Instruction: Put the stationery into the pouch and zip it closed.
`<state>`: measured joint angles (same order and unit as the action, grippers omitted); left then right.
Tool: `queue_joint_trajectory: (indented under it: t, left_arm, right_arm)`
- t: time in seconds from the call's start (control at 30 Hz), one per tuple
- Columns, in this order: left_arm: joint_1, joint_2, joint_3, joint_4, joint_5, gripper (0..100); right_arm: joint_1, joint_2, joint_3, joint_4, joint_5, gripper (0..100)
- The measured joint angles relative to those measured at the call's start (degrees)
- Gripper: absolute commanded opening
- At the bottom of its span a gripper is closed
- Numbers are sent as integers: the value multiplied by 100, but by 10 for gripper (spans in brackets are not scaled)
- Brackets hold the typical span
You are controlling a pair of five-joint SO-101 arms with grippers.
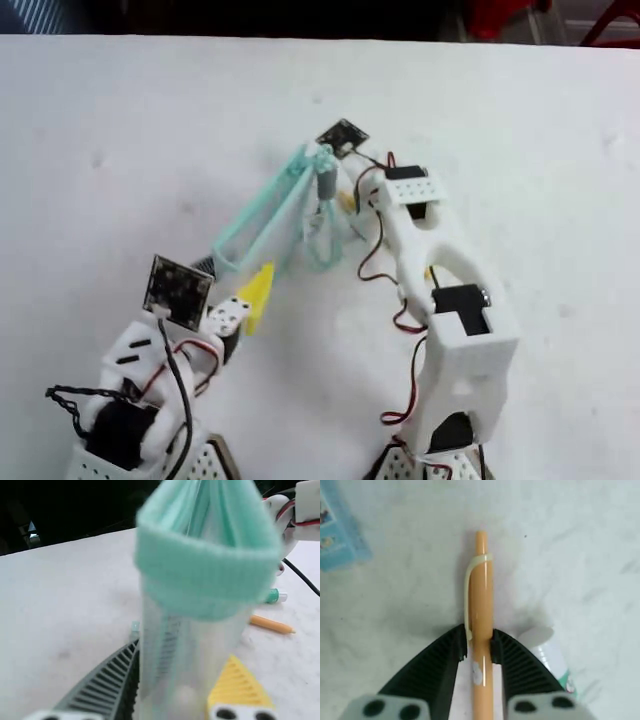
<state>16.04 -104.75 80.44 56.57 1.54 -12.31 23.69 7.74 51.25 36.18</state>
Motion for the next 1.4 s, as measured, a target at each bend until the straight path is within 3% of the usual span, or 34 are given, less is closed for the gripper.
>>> queue_joint_trajectory:
  t: [1.4]
  left_arm:
    - [0, 0, 26, 0, 0, 188]
  right_arm:
    - [0, 0, 0, 0, -141, 17]
